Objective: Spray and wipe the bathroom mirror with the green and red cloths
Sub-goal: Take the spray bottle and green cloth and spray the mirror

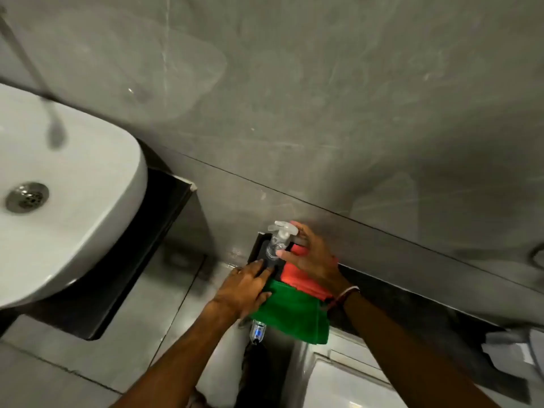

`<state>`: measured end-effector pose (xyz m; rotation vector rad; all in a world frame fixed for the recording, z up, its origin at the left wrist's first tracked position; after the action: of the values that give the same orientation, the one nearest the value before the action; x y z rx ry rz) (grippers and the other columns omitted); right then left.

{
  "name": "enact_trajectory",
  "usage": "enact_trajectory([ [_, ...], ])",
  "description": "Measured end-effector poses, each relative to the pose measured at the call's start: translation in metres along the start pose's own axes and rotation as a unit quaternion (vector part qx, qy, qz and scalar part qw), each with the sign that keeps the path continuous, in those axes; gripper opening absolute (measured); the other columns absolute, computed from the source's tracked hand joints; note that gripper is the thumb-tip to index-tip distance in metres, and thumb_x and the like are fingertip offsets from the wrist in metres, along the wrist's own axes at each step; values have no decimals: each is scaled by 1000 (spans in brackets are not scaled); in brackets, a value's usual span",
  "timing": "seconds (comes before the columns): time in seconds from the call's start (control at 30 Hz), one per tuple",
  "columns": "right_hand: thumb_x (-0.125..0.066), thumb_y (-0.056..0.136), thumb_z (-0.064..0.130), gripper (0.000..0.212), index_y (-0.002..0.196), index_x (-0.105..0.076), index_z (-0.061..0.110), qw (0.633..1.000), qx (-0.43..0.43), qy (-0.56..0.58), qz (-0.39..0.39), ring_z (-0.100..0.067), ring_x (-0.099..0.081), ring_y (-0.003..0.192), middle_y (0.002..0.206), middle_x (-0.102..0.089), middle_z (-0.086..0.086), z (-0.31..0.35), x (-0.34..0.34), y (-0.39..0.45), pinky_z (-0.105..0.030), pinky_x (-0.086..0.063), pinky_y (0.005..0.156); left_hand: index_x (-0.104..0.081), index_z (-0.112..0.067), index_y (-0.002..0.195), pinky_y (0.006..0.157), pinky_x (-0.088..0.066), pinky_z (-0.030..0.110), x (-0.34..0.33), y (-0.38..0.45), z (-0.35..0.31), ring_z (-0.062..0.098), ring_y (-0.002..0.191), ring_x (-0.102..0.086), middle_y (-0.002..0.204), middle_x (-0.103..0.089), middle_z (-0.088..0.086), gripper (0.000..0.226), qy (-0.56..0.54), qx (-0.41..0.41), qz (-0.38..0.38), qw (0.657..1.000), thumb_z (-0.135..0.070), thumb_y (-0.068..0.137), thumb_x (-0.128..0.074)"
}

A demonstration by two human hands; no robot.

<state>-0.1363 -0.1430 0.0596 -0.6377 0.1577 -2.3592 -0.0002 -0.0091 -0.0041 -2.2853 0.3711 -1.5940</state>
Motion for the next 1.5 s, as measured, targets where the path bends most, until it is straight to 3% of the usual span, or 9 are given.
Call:
enact_trajectory([
  [0.2, -83, 89, 33, 57, 140, -65, 16, 990, 68, -124, -12, -22, -65, 114, 119, -64, -3, -14, -30, 26, -38, -54, 105, -30, -16, 152, 113, -31, 49, -20, 30, -7, 34, 136, -41, 152, -39, 15, 69, 117, 14, 39, 992, -45, 95, -54],
  [0.4, -75, 93, 37, 39, 126, -70, 18, 985, 118, -78, -101, 14, -59, 99, 108, -59, 5, -29, -52, 24, 3, -43, 84, -47, -25, 140, 107, -30, 52, -35, 31, -14, 29, 133, -41, 141, -47, 8, 54, 65, 88, 35, 993, -36, 89, -62],
  [0.5, -69, 93, 41, 33, 115, -73, 17, 981, 128, -11, -145, -8, -70, 92, 109, -66, 0, -20, -55, 24, -26, -58, 86, -57, -27, 130, 108, -29, 47, -31, 24, -13, 26, 129, -48, 137, -55, 4, 46, -4, 92, 0, 996, -34, 85, -63],
  [0.6, -64, 96, 48, 26, 115, -67, 29, 971, 173, 14, -164, -22, -67, 74, 102, -69, 2, 6, -44, 22, -48, -63, 73, -66, -20, 107, 96, -52, 44, -7, 10, -13, 20, 101, -68, 107, -74, 3, 29, -311, 77, -14, 947, -18, 79, -73],
  [0.67, -58, 99, 59, 34, 117, -66, 31, 962, 205, 35, -178, -14, -66, 72, 96, -70, 4, 36, -31, 17, -39, -60, 71, -69, -10, 97, 85, -59, 45, 26, -5, -12, 16, 86, -69, 93, -74, 9, 27, -446, 63, -49, 891, -5, 73, -82],
  [0.83, -53, 100, 63, 51, 117, -75, 20, 924, 278, 140, -223, 2, -61, 55, 78, -71, 4, 154, 1, -2, -9, -49, 60, -75, 3, 94, 69, -59, 26, 161, -56, 3, 13, 76, -71, 89, -80, 19, 24, -491, 11, -96, 866, -3, 73, -87],
  [1.0, -54, 95, 71, 26, 115, -64, 57, 873, 378, 198, -234, -7, -56, 47, 85, -76, 10, 283, 21, -19, -20, -48, 54, -75, -17, 77, 57, -54, 17, 339, -129, 21, 7, 67, -71, 71, -75, -4, 14, -419, -32, -156, 894, -22, 90, -73],
  [1.37, -30, 89, 91, 54, 92, -71, 57, 808, 506, 166, -251, -14, -63, 46, 88, -75, 17, 487, 18, -59, -17, -50, 49, -72, -9, 91, 63, -60, 26, 618, -272, 16, 18, 72, -73, 83, -79, 5, 32, -254, -48, -258, 931, -40, 96, -64],
  [1.5, -18, 89, 92, 71, 62, -59, 40, 787, 533, 87, -297, -12, -65, 45, 46, -60, 13, 530, 25, -67, -24, -51, 45, -62, -16, 75, 44, -48, 18, 651, -300, 10, 8, 48, -59, 57, -63, -6, 32, -247, -73, -283, 924, -41, 95, -64],
])
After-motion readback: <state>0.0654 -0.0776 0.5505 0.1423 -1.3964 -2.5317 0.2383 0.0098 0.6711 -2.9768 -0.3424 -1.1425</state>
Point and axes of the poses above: each hand's wrist, its own y-axis towards the middle knuckle, its own x-axis out of the back of the hand, z = x × y, the point moved 1 cm from there along y, towards the middle knuckle
